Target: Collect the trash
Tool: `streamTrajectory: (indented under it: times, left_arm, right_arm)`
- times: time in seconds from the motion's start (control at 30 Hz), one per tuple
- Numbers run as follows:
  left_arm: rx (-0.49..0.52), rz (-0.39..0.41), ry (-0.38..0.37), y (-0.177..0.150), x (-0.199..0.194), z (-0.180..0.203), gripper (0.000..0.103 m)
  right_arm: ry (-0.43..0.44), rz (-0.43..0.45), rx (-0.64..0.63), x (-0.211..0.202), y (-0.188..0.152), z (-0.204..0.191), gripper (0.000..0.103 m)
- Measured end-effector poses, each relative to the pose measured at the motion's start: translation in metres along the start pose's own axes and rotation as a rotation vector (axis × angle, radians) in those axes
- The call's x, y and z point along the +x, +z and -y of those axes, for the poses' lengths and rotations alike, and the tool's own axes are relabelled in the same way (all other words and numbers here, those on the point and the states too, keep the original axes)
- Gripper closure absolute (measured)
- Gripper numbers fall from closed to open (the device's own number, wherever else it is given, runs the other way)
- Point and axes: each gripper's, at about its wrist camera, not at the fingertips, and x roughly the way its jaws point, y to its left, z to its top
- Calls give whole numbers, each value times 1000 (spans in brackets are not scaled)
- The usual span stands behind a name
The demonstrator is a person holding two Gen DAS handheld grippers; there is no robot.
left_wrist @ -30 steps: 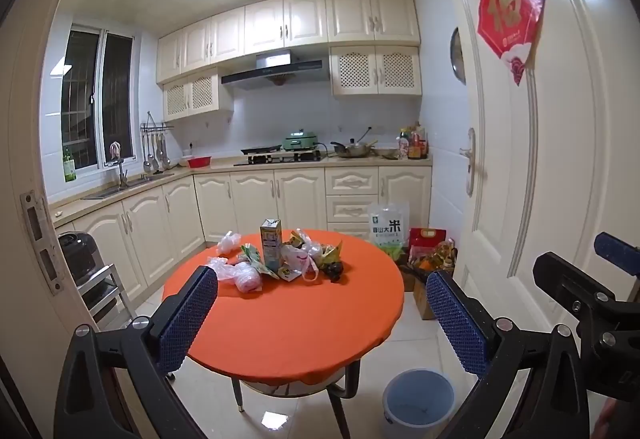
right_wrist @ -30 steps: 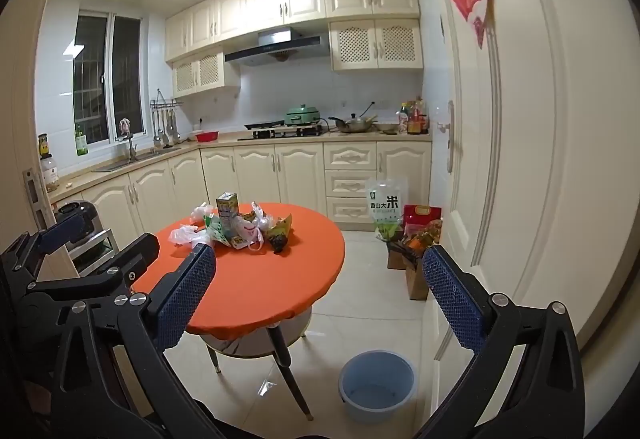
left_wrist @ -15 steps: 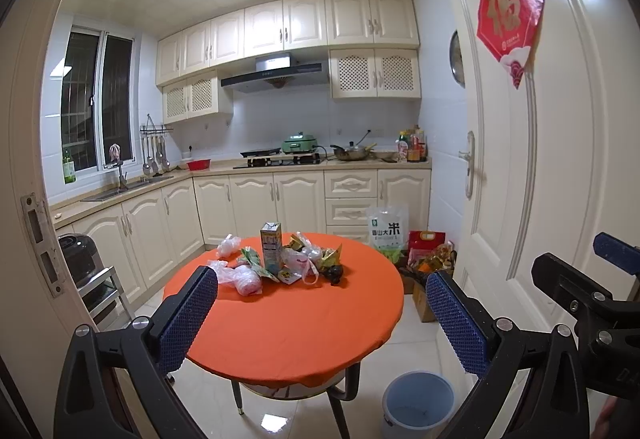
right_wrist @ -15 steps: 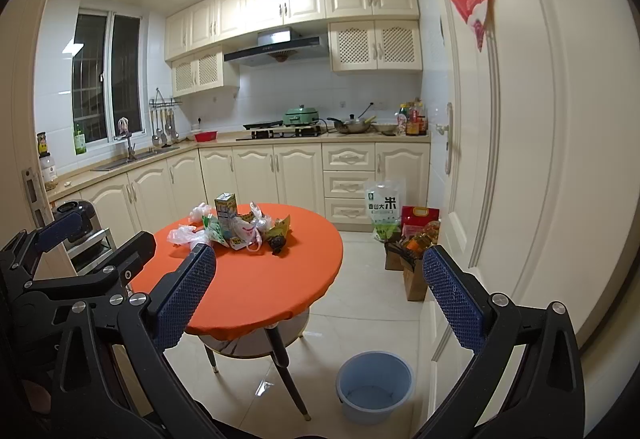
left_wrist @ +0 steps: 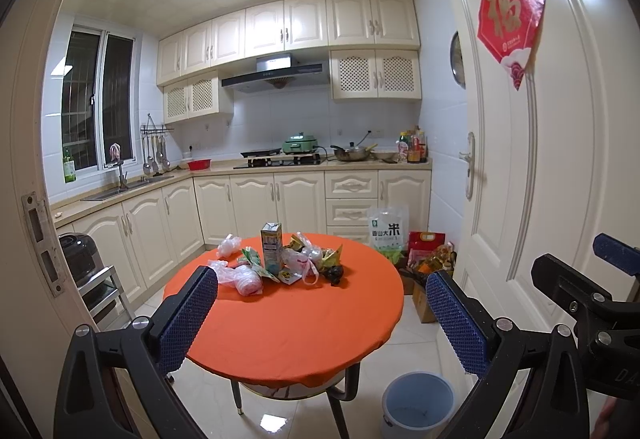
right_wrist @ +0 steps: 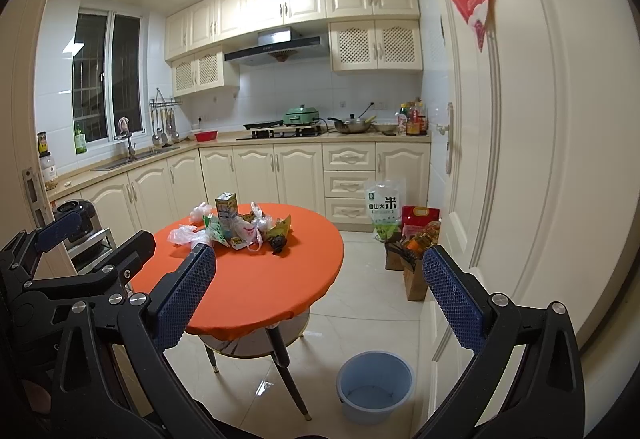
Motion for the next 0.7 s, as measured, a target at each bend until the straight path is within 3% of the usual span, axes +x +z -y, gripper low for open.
streamTrajectory:
  times: [0.7]
  left_arm:
    - [-5,5,2,0,1,2,1]
  right_arm:
    - [1,0,-2,-4,3,-3,0]
